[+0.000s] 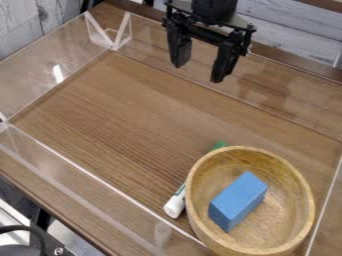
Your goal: Remove the blue block from inside the brown bowl and put it on the table
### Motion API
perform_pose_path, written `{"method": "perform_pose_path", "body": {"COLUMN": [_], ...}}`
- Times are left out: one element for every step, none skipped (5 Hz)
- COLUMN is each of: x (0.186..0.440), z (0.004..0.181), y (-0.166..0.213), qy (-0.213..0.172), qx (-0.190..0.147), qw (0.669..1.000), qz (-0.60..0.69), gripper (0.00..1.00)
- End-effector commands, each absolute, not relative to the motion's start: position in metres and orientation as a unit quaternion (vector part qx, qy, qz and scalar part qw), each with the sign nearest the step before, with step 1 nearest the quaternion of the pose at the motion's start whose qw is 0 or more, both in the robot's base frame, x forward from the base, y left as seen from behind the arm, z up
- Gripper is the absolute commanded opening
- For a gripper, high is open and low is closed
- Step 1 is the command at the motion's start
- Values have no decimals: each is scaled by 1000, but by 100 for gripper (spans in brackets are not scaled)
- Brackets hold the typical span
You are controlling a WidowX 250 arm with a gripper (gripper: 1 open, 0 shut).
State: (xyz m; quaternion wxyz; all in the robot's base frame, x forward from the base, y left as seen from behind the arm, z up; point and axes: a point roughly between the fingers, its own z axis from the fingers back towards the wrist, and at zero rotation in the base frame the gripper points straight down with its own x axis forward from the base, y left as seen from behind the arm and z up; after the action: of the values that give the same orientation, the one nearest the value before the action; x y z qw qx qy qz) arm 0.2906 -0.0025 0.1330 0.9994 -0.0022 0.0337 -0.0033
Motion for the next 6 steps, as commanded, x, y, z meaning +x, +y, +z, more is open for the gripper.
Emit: {"method": "perform_pose_path", "body": {"x": [277, 255, 238, 227, 218, 212], "z": [130, 131, 133, 132, 130, 126], "y": [-15, -38, -57, -68, -79, -88], "qy": [35, 27, 16, 10, 2, -8], "qx": [-5, -10, -13, -16, -20, -28], "qw": [999, 1000, 1000, 1000, 1000, 999], "qz": [0, -2, -4, -2, -8, -14], "gripper": [100, 100, 100, 100, 100, 100]}}
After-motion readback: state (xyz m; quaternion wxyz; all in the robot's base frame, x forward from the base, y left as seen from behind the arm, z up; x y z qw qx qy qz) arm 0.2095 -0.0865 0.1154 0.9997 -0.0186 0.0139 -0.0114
